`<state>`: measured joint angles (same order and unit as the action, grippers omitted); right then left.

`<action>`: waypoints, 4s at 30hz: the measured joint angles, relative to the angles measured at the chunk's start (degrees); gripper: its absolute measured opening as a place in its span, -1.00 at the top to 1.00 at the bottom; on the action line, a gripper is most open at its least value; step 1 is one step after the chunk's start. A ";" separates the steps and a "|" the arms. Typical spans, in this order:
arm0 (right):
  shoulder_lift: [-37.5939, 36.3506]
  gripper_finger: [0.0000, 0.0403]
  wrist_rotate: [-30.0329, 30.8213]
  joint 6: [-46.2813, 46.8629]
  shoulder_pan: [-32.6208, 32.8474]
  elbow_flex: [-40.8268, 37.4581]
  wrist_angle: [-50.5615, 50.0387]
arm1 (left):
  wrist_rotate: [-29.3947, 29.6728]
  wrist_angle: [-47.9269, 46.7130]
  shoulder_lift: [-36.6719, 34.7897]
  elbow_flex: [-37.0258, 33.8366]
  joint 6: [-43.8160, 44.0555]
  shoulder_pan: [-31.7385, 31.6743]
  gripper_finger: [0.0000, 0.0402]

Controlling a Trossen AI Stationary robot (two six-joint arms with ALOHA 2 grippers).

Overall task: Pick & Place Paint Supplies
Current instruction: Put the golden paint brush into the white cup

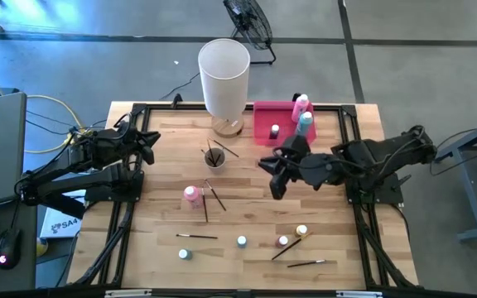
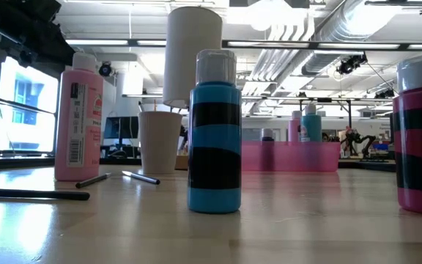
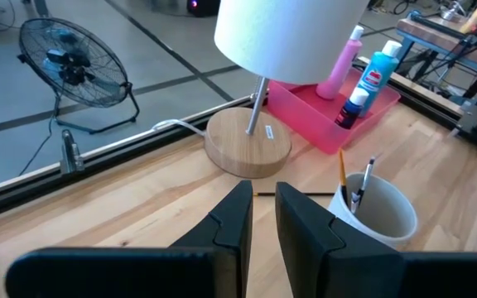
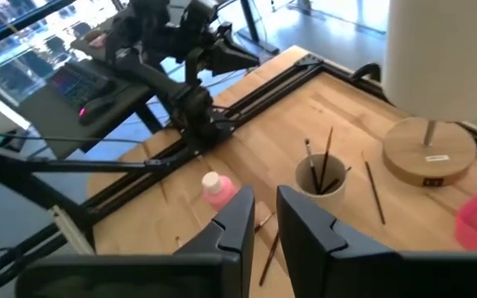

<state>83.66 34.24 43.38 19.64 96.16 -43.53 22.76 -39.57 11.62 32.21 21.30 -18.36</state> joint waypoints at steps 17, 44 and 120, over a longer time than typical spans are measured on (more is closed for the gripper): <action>0.02 0.76 -8.66 -18.43 -1.16 0.00 -0.07 | -0.17 0.00 0.00 0.00 6.22 0.01 0.73; 4.77 0.76 -28.71 -25.37 -16.76 -0.04 1.90 | -4.20 -0.01 0.00 0.00 6.20 0.00 0.73; 13.24 0.98 -33.30 -24.09 -25.05 -1.60 0.44 | -14.38 2.36 -0.02 0.00 -7.98 0.01 0.73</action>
<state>96.90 0.93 19.29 -5.41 94.56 -43.09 8.38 -37.22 11.60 32.21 13.32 -18.35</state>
